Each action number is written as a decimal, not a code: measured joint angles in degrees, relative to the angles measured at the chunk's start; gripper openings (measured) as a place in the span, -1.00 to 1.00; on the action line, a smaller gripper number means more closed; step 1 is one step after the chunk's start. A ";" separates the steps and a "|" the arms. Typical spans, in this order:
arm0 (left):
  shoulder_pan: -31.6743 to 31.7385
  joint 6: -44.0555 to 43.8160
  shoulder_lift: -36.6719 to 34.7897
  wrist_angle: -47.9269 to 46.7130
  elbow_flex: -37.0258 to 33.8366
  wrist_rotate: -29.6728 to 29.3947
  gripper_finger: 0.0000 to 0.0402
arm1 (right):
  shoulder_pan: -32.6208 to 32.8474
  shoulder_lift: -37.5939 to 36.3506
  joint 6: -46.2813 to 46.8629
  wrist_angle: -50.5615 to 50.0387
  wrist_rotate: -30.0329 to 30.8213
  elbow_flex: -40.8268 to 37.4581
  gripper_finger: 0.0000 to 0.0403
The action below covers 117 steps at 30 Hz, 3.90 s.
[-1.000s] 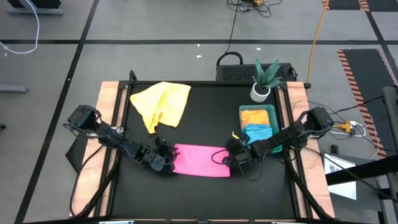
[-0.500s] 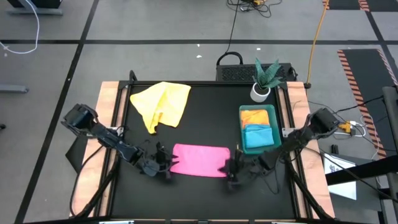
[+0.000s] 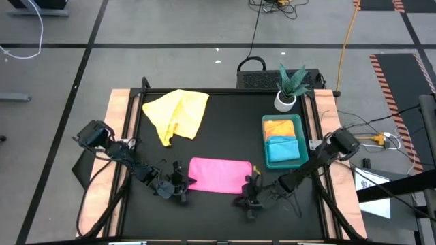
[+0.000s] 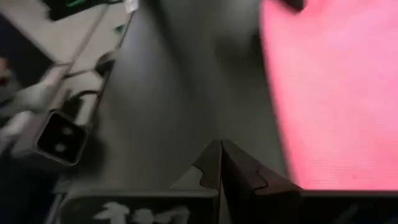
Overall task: Fold microfiber towels
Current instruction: Fold the pink microfiber cloth
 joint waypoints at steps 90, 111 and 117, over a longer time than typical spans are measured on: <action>12.45 21.74 16.14 12.74 14.36 25.02 -0.97 | -0.05 0.12 8.44 -24.07 11.20 10.72 -1.00; 8.06 21.24 8.24 3.80 16.31 23.34 -0.97 | -2.96 2.21 9.40 -17.99 10.96 8.72 -1.00; 9.41 20.92 15.52 7.84 16.22 28.66 -0.93 | -8.53 2.19 11.07 -20.95 18.66 8.08 -1.00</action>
